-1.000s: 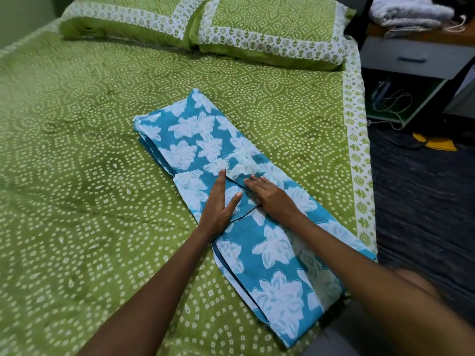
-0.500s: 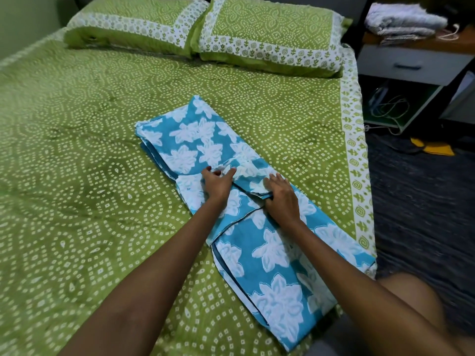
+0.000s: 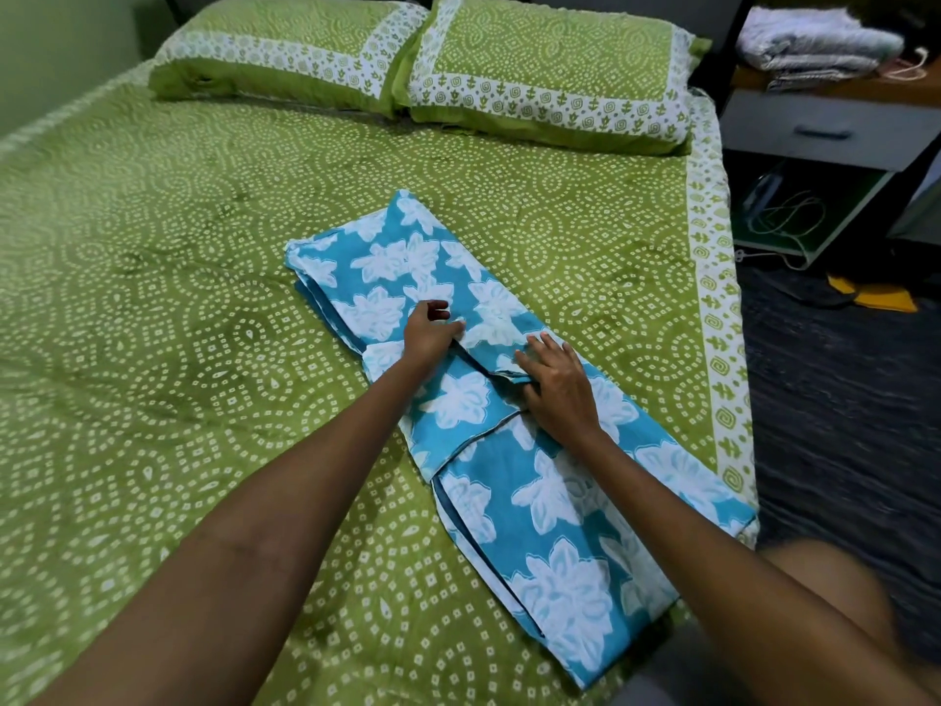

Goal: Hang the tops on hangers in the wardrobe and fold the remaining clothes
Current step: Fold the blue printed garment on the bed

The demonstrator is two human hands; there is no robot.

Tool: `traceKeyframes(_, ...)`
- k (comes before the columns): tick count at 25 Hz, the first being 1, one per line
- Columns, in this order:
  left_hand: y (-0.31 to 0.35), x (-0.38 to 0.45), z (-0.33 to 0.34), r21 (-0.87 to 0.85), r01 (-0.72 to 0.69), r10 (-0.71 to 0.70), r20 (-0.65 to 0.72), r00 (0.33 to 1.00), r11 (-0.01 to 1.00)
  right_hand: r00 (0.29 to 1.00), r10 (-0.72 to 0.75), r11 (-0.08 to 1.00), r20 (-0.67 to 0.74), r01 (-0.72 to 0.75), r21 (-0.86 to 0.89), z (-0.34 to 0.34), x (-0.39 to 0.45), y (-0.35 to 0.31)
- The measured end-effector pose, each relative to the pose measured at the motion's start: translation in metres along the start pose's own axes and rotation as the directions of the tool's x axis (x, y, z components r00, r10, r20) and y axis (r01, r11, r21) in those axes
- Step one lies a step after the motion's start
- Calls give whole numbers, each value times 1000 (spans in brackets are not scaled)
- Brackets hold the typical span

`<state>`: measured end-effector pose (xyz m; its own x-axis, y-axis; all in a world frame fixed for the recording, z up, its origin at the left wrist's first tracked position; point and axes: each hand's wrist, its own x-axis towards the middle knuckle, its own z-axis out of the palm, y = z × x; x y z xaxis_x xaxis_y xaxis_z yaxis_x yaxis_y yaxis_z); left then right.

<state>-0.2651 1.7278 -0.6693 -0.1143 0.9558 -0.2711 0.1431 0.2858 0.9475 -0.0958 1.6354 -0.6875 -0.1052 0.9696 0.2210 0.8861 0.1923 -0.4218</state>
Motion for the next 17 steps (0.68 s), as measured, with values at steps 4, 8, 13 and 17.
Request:
traceKeyframes(4, 1, 0, 7, -47, 117, -113, 74, 991, 992, 1000, 10, 999, 9, -10, -36, -1, 2, 4)
traceKeyframes(8, -2, 2, 14, 12, 23, -23, -10, 1000, 1000, 997, -54, 999, 57, 54, 8, -3, -2, 2)
traceKeyframes(13, -10, 3, 11, 328, -151, 161, -6, 987, 933, 962, -141, 982, 234, 166, -92, 8, -12, 6)
traceKeyframes(17, -6, -8, 14, 583, -435, 503, 52, 863, 686, 978, -166, 974, 128, 183, -131, 9, -17, 7)
